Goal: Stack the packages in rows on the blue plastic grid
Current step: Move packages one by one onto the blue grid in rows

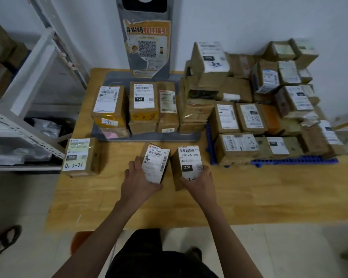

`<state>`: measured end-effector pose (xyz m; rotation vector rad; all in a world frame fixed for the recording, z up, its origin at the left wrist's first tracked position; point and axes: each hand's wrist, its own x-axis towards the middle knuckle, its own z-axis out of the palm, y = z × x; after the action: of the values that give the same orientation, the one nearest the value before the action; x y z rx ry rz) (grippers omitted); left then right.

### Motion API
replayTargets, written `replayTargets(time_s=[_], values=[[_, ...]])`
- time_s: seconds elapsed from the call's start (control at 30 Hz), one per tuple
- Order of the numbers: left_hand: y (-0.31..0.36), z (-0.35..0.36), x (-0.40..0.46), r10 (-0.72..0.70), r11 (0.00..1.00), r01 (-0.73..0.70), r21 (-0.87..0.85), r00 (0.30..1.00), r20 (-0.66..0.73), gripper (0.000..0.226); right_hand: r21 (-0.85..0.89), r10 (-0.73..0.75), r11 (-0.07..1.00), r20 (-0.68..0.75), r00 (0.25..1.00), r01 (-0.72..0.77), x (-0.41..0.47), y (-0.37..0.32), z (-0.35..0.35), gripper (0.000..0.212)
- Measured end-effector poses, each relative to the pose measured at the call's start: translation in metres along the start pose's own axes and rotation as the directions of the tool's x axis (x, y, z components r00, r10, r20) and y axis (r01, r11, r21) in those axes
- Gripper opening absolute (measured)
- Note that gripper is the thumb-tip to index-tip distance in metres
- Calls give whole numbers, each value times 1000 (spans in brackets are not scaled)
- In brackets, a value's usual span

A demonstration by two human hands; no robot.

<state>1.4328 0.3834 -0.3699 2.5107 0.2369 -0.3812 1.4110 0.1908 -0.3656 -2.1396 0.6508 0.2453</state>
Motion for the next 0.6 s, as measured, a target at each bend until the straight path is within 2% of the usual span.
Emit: replayTargets(time_s=[0.23, 0.6], values=[[71, 36, -52, 89, 991, -89, 104, 996, 3, 120, -4, -28, 1000, -69, 997, 28, -23, 59, -85, 79], [170, 78, -93, 261, 952, -262, 155, 965, 31, 120, 30, 19, 999, -195, 981, -14, -49, 116, -194, 87]])
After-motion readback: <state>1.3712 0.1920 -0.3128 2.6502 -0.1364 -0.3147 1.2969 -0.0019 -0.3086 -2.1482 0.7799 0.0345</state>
